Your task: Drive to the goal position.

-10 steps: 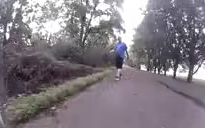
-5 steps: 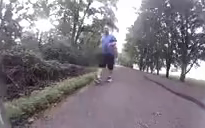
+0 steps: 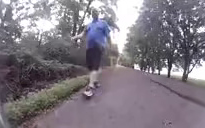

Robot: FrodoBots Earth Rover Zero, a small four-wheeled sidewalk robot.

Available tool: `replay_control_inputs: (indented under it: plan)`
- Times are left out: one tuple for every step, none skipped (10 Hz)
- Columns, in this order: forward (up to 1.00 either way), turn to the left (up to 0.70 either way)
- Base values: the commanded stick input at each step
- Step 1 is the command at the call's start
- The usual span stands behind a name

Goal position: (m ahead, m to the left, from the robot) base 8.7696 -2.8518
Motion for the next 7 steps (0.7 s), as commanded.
replay_control_inputs:
  plan:
    - [0.06, 0.00]
    - [0.05, 0.00]
    - [0.05, 0.00]
    - [0.06, 0.00]
    - [0.06, 0.00]
    - [0.06, 0.00]
    - [0.06, 0.00]
